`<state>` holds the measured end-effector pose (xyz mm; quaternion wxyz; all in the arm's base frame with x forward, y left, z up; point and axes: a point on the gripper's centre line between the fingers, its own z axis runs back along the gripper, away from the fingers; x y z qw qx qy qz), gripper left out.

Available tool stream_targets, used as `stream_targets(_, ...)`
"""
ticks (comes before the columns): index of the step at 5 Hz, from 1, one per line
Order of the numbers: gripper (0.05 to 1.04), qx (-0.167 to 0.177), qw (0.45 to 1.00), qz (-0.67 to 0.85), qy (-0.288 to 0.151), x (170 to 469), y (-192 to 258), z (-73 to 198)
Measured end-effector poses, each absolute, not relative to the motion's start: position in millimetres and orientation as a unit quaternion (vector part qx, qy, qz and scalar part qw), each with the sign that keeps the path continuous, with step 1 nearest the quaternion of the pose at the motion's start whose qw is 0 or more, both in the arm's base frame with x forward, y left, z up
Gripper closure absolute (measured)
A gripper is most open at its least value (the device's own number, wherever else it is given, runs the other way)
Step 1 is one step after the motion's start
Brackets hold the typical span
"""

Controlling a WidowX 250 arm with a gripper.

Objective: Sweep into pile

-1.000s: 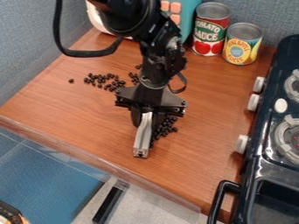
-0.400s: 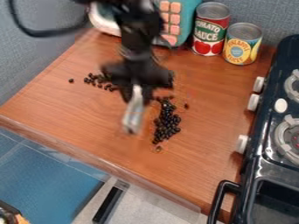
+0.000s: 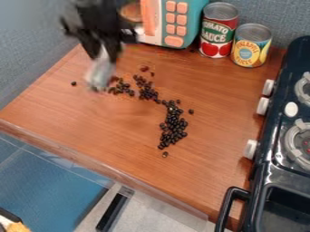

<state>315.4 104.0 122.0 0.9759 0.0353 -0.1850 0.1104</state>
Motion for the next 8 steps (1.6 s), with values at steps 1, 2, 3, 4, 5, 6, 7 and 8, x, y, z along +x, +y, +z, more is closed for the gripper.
stream_targets(1,0.741,0.069,0.977,0.098,-0.177,326,149,115)
stream_targets(2,0.741,0.106,0.976,0.096,-0.166,338,189,88)
stream_targets(3,0.741,0.133,0.975,0.066,-0.165,344,209,65)
stream_targets(4,0.741,0.152,0.972,0.031,-0.177,347,212,57)
stream_targets(5,0.741,0.147,0.975,0.013,-0.166,346,213,35)
stream_targets(6,0.741,0.154,0.975,0.016,-0.161,344,216,32)
stream_targets(7,0.741,0.154,0.976,0.016,-0.152,346,211,28)
stream_targets(8,0.741,0.152,0.977,0.018,-0.147,349,200,26)
